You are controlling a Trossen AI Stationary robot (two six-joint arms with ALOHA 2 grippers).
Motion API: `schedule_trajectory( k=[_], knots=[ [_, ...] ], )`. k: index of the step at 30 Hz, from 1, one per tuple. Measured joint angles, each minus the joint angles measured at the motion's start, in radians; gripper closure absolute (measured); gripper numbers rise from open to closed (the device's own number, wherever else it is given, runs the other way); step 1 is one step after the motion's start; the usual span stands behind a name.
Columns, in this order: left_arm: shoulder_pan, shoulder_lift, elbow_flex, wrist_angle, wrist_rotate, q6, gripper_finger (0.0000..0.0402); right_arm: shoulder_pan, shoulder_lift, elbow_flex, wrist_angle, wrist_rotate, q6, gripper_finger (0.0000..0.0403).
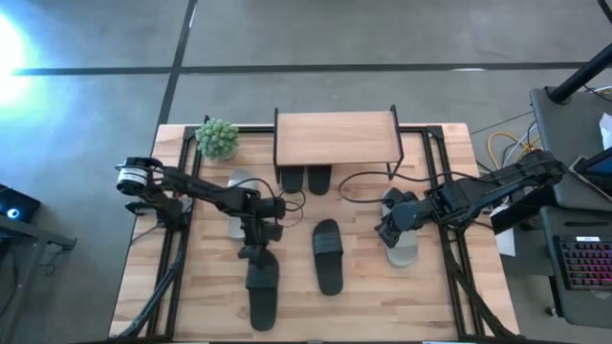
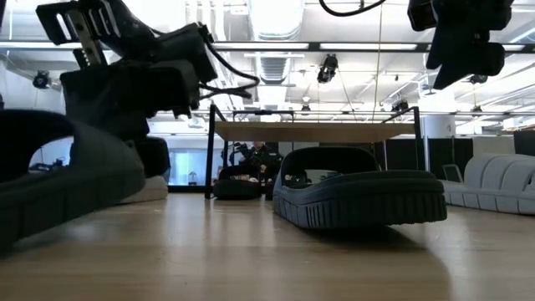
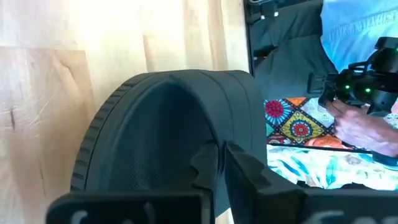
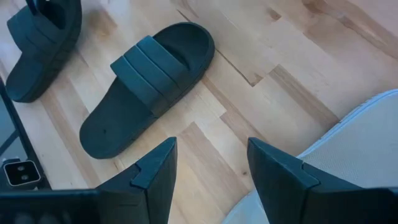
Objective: Pick and place slides into the shelf
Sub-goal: Move the black slide to the center of the table
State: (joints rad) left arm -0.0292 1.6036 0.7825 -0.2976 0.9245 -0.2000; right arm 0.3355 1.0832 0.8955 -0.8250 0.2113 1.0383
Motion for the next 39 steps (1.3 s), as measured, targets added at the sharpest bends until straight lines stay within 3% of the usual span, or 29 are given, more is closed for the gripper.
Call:
schedule_trajectory(
  k=[6, 13, 16, 21, 28, 34, 39],
  knots=[
    [0.0, -0.1, 0.042, -0.013, -0.029, -0.057, 0.0401, 0.0, 0.0, 0.0, 0.007, 0.0, 0.002, 0.0216],
    [0.0, -0.239, 0.192, 0.027, -0.122, -0.109, 0.0401, 0.0, -0.007, 0.0, 0.036, -0.003, -0.004, 0.0216],
    [0.007, -0.239, 0.265, 0.113, -0.152, -0.109, 0.0401, 0.008, -0.037, 0.001, 0.081, 0.087, -0.008, 0.0216],
    [0.02, -0.087, 0.398, 0.23, -0.167, -0.108, 0.0401, 0.051, -0.118, 0.049, 0.095, 0.321, 0.003, 0.0216],
    [0.066, 0.25, 0.652, 0.256, -0.045, -0.103, 0.0402, 0.057, -0.166, 0.121, 0.012, 0.333, -0.009, 0.0216],
    [0.101, 0.443, 0.851, 0.241, -0.046, -0.1, 0.0402, 0.067, -0.149, 0.133, -0.013, 0.332, -0.018, 0.0216],
    [0.123, 0.552, 0.989, 0.033, -0.064, -0.036, 0.0401, 0.077, -0.12, 0.13, -0.036, 0.307, -0.017, 0.0216]
  ],
)
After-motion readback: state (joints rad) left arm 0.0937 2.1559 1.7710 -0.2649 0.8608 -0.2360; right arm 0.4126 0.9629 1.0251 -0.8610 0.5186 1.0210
